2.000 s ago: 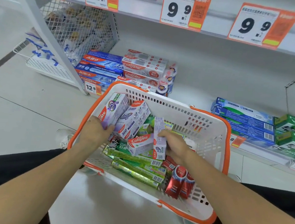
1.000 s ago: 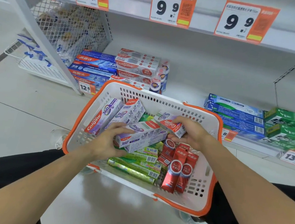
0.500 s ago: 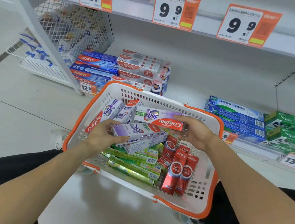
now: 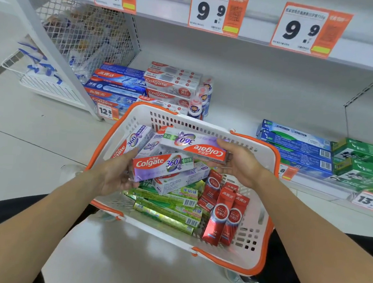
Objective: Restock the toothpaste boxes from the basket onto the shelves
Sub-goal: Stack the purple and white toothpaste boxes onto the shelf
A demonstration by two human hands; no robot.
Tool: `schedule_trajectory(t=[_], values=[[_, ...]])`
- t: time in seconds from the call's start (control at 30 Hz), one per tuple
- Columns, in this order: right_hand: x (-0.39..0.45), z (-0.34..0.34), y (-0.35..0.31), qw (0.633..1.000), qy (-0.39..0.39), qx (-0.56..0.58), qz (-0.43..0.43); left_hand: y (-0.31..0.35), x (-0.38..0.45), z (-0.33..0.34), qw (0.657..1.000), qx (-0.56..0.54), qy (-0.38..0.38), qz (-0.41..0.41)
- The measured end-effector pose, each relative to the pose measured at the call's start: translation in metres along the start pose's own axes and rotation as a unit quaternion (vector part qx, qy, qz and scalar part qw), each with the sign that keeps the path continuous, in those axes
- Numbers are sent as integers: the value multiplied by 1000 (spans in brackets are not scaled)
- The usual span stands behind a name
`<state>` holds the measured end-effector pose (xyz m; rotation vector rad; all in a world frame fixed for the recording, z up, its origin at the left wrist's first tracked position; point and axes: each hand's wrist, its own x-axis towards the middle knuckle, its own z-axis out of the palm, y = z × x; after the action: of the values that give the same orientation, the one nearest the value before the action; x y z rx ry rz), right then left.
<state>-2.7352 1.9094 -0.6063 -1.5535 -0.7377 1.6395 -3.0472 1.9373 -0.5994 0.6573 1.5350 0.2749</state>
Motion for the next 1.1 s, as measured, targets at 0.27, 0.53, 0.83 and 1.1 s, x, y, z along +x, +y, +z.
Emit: schedule_trajectory(t=[0.27,0.53,0.83,1.1], values=[[-1,7,2,998,-53,-16,41,-10,5,11,971,137,96,170],[3,-3,-9,990,-77,120,-3,5,-3,6,964,2,43,263],[-10,1,-49,990,-25,33,-133,27,-14,-6,954,-25,-16,297],[-30,33,-85,965,-14,-137,-221,55,-49,22,930,8,-65,362]])
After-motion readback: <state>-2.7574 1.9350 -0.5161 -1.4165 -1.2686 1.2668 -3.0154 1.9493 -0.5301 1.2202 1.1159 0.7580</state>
